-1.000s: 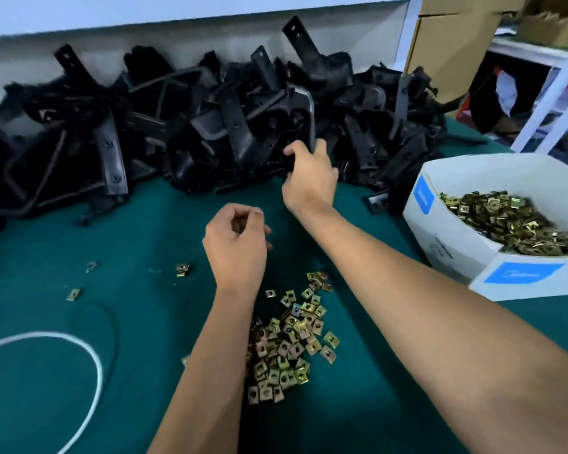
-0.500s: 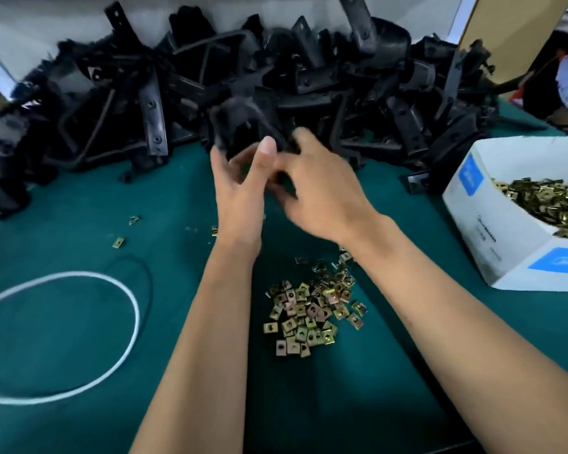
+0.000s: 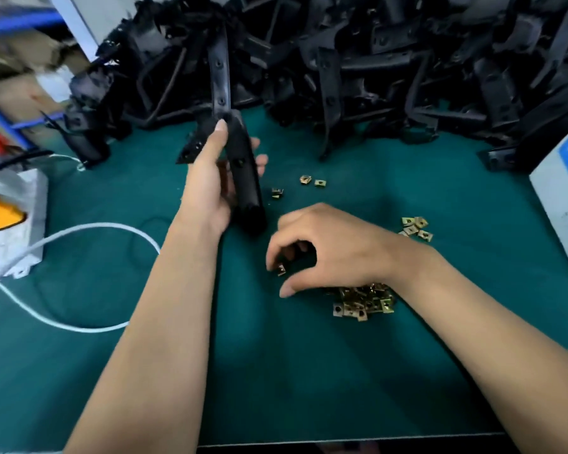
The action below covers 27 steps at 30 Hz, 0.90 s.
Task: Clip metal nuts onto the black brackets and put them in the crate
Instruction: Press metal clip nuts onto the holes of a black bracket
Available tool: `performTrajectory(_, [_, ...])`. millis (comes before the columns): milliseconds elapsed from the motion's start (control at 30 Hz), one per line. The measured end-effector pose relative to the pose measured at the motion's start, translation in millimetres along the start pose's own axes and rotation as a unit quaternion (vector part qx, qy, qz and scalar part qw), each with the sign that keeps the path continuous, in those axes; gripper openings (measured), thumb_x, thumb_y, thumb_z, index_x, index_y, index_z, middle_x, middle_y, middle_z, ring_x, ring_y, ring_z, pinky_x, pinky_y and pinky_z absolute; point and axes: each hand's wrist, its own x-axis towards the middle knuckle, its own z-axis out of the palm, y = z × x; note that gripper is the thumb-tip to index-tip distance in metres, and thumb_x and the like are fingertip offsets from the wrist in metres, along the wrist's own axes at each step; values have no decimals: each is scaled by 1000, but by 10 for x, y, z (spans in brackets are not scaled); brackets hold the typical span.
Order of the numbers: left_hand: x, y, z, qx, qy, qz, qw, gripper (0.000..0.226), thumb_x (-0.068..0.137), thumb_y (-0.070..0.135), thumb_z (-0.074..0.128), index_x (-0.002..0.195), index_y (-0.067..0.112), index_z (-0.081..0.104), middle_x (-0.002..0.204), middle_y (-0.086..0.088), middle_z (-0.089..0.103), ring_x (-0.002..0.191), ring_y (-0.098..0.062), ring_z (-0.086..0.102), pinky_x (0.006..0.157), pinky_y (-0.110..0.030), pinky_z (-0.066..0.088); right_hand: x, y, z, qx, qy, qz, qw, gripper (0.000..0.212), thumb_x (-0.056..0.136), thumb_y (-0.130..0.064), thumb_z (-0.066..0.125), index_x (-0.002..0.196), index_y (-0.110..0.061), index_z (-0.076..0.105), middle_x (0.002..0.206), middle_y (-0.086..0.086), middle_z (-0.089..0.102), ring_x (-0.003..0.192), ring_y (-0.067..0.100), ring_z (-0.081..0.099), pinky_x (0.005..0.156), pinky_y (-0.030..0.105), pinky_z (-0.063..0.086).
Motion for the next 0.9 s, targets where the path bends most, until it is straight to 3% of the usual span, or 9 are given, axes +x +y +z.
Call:
performTrajectory(133, [-3,35,-48,-1,-90,-37,995,43,107,46,38,114,13,66,93,-8,74,56,-21,56,51,-25,47,35,-8,36,17,17,7,1000,19,83,-33,85,96,-25,76,86,-11,61,79,4,57,74,27,48])
performTrajectory(267, [-26,96,-35,-13,-154,-35,987,41,109,37,28,116,19,64,107,-10,76,68,-22,62,60,-28,53,23,6,59,-14,32,18,999,12,92,-28,77,95,-18,72,90,-8,62,79,6,56,75,26,46])
performTrajectory(333, [-36,156,-33,-15,-168,-11,986,38,111,35,28,124,20,60,113,-9,75,73,-22,65,64,-29,56,35,37,63,-55,56,28,996,12,97,-28,70,95,-16,71,92,-8,64,84,9,58,80,32,48])
performTrajectory(400, [-40,172,-30,7,-184,14,983,34,112,34,33,139,25,50,111,-7,72,68,-16,56,57,-23,46,18,122,31,-66,103,42,992,14,101,-25,66,94,-15,72,90,-7,69,84,11,62,80,32,48])
performTrajectory(467, [-38,152,-26,102,-178,67,976,41,109,29,46,149,32,40,105,-8,65,68,-14,48,57,-22,38,-37,252,-35,9,194,82,977,13,102,-22,64,92,-17,72,78,-8,70,72,5,63,71,25,45])
performTrajectory(567, [-49,104,-14,340,-204,156,905,86,85,14,78,155,39,35,114,-6,59,86,-12,57,79,-24,51,-120,445,-170,211,329,151,908,15,102,-13,61,91,-18,71,67,-4,69,59,6,59,59,21,46])
performTrajectory(667, [-100,43,41,460,-280,133,832,109,67,32,92,156,50,32,131,9,58,113,-11,60,111,-33,45,-162,526,-280,379,363,171,834,11,102,-4,60,101,-7,71,73,4,74,63,12,63,55,22,51])
performTrajectory(767, [-133,-66,122,483,-302,115,814,115,63,47,93,157,54,26,150,19,49,132,-4,50,120,-36,37,-184,544,-313,437,340,171,815,11,101,-1,60,106,0,69,83,10,77,68,14,69,60,21,54])
performTrajectory(900, [-142,-113,161,495,-306,107,806,118,65,59,87,160,52,17,154,18,46,140,1,42,125,-37,29,-175,507,-309,448,320,175,816,9,100,-4,63,102,-2,71,87,10,78,70,15,72,58,20,55])
